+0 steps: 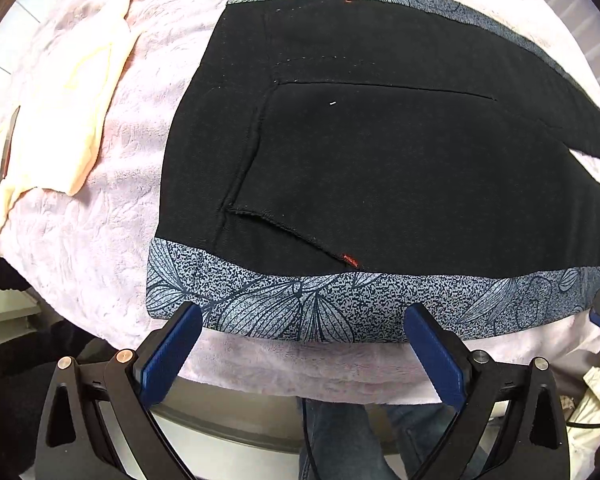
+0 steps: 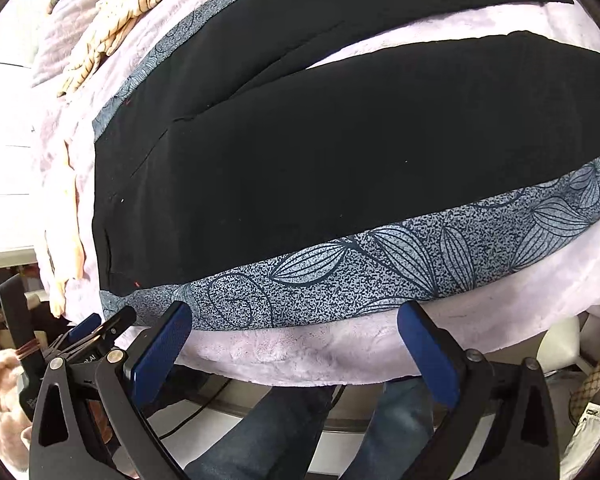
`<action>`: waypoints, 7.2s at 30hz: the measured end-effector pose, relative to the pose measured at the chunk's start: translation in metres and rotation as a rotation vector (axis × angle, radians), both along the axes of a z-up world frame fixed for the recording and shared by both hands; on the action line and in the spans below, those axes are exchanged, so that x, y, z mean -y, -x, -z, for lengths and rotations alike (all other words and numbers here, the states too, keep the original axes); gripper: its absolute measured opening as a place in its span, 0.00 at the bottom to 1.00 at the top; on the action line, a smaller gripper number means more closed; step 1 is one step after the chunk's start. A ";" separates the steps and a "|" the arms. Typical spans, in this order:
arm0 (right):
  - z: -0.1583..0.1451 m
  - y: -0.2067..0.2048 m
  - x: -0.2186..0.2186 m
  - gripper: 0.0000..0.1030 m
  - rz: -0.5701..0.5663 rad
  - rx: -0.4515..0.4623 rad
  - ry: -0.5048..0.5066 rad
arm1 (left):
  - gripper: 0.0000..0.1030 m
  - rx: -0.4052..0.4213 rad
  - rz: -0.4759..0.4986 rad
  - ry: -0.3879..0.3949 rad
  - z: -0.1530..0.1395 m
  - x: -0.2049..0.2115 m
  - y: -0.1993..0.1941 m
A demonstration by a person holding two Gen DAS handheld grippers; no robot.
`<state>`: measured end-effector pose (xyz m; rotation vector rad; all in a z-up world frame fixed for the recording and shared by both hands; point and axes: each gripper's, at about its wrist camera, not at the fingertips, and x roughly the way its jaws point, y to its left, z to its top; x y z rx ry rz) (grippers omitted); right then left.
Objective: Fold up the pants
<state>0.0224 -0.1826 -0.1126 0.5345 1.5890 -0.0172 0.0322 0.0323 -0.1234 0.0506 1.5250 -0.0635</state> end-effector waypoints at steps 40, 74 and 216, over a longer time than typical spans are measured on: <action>0.037 -0.004 -0.032 0.65 0.084 0.113 -0.628 | 0.77 0.012 -0.347 0.647 0.037 -0.141 0.023; 0.025 -0.266 0.065 0.11 -0.070 0.228 -0.293 | 0.58 0.285 -0.168 0.083 -0.009 -0.106 -0.210; 0.053 -0.178 0.186 0.31 0.122 0.112 -0.611 | 1.00 0.180 -0.095 -0.199 0.036 -0.017 -0.140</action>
